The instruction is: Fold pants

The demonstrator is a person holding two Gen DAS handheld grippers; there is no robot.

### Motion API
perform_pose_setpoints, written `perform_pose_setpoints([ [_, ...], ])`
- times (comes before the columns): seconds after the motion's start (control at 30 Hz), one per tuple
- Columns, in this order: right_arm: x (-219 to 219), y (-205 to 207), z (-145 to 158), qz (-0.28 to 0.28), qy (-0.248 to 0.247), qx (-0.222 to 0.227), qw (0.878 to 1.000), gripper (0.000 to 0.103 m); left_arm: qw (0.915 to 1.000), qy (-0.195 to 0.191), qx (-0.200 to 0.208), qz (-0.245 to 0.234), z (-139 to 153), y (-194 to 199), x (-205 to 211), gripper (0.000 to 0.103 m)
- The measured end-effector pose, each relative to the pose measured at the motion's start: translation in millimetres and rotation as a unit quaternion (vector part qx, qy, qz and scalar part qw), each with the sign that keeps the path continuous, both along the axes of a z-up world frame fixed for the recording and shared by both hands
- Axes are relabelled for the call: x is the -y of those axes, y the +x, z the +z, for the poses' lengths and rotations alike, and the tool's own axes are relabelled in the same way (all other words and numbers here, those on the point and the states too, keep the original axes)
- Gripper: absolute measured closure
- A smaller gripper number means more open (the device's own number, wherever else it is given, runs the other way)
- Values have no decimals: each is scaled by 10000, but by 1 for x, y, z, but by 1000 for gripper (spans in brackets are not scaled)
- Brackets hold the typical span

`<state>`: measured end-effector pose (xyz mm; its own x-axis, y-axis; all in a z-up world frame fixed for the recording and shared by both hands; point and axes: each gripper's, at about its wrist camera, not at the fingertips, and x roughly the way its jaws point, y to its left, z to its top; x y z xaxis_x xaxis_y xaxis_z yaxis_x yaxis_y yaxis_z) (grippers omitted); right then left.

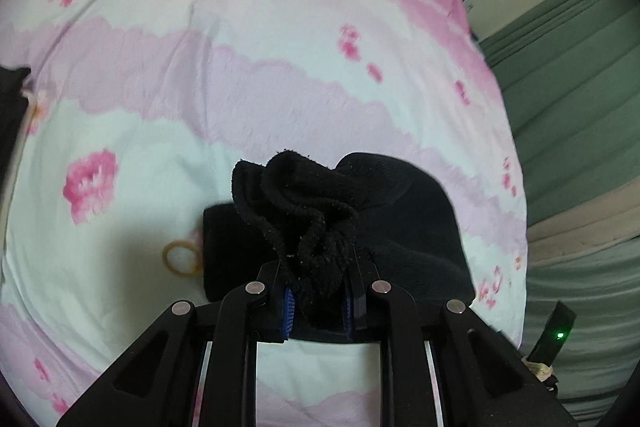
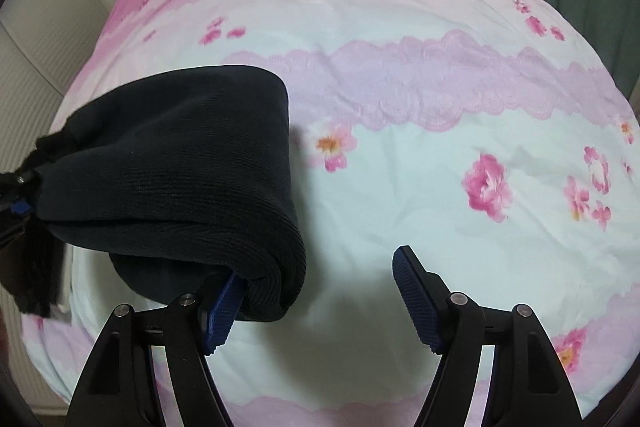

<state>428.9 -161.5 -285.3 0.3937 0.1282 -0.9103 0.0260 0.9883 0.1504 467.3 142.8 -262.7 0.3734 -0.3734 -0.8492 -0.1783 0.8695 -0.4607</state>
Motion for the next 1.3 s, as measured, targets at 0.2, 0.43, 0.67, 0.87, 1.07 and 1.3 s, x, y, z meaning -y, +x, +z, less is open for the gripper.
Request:
perform_pose_setpoints([
  [0.2,-5,-3,-13,293,-426,-132,9986,31,9997,37,-243,-11,-25,-8,-5,83],
  [0.43,-14,-4,-15,472,-427,-225,9977,31,9987,342,-309,-220,-41,-3,-11,83],
  [0.67,-13,-14,-10,565,-198,-632,9962,31,9978,427,-388,-316,-52,-3,-11,83],
  [0.87,2,-17,41,424,326,76,9985,31,9965,552,-347,-517,-52,-1,-7,83],
  [1.07,-11,25,20,301,918,19,9953,31,9956,461,-353,-733,-57,2,-11,82],
  [1.3,-12,37,-26,214,1110,-437,9926,31,9954,223,-411,-835,-68,3,-18,74],
])
